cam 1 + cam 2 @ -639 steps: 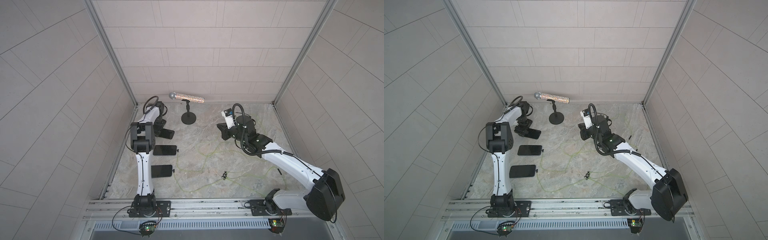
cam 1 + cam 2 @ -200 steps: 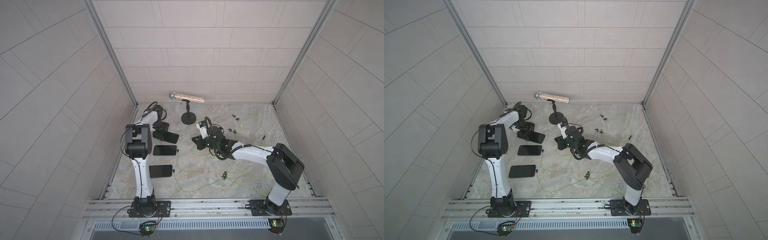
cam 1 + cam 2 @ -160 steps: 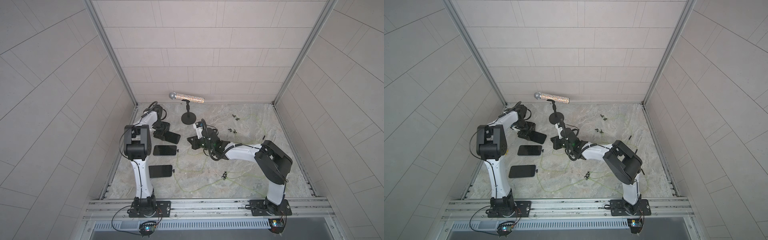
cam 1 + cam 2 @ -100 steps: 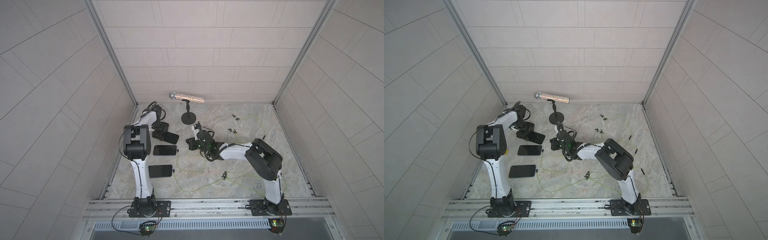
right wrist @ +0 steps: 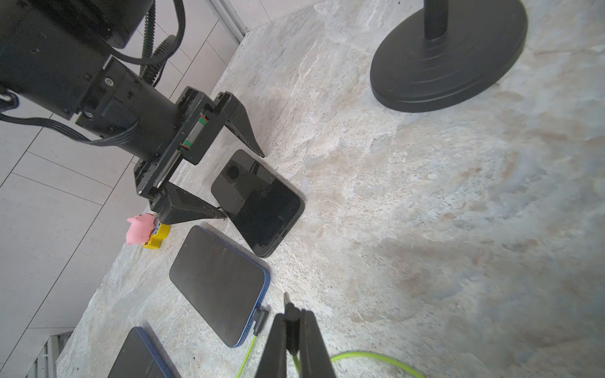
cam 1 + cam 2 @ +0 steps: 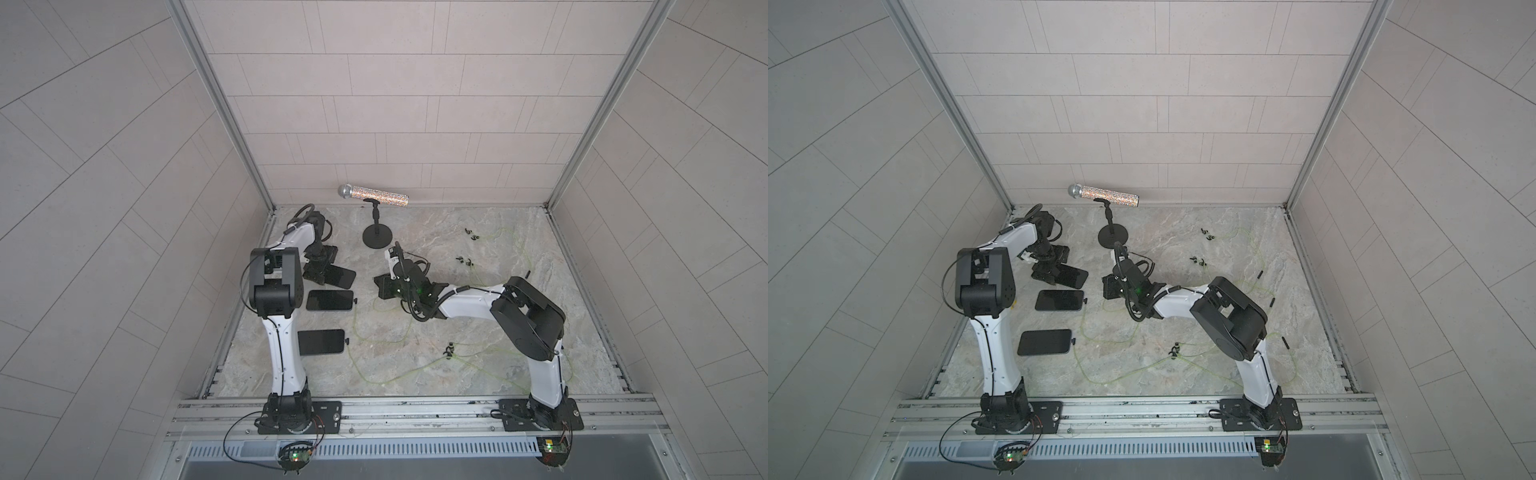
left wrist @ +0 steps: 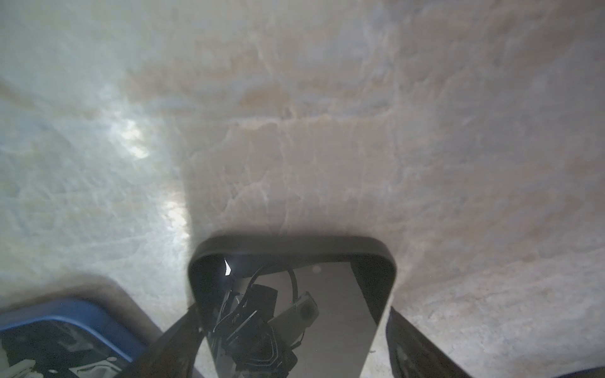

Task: Plug wired earphones into phones
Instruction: Pick up the phone at the center of the board.

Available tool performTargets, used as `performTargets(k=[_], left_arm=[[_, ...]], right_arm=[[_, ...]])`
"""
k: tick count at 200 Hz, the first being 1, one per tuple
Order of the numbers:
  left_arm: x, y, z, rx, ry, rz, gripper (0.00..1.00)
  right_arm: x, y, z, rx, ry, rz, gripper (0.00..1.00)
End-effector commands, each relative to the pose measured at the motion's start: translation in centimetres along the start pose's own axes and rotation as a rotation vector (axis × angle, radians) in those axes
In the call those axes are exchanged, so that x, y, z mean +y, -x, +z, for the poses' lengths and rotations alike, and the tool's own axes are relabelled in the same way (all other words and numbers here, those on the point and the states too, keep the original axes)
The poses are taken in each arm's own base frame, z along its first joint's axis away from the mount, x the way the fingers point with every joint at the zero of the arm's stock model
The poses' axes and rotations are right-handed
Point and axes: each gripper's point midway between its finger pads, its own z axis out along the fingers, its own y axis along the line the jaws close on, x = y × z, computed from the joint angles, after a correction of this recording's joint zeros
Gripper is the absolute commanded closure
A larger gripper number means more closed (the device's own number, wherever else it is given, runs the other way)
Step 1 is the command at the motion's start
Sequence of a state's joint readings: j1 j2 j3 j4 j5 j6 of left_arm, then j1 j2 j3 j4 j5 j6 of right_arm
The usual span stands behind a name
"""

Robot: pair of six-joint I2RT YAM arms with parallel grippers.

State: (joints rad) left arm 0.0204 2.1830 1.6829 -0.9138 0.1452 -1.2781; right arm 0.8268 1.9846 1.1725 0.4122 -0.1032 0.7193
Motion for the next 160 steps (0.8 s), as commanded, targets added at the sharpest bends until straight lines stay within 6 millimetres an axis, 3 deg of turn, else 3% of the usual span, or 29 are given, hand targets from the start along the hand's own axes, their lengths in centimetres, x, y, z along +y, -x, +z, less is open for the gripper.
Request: performTargets(k=[1, 55, 88, 160], left_arm=[[1.2, -1.0, 0.5, -0.017, 0.061, -0.007, 0.07], [1.3, -3.2, 0.9, -0.041, 0.116, 0.017, 0.07], [2.3, -4.0, 1.6, -0.049, 0.160, -0.003, 0.08], [2.4, -3.9, 1.7, -0.057, 0.173, -0.023, 0.24]], right_arm=[[0.9, 1.1, -0.8, -0.026, 0.006, -0.009, 1.00], [0.5, 1.1, -1.1, -0.030, -0.011, -0.019, 1.00], [0.3, 0.9, -1.2, -0.031, -0.011, -0.009, 1.00], [0.2, 0.5, -1.2, -0.027, -0.003, -0.006, 1.00]])
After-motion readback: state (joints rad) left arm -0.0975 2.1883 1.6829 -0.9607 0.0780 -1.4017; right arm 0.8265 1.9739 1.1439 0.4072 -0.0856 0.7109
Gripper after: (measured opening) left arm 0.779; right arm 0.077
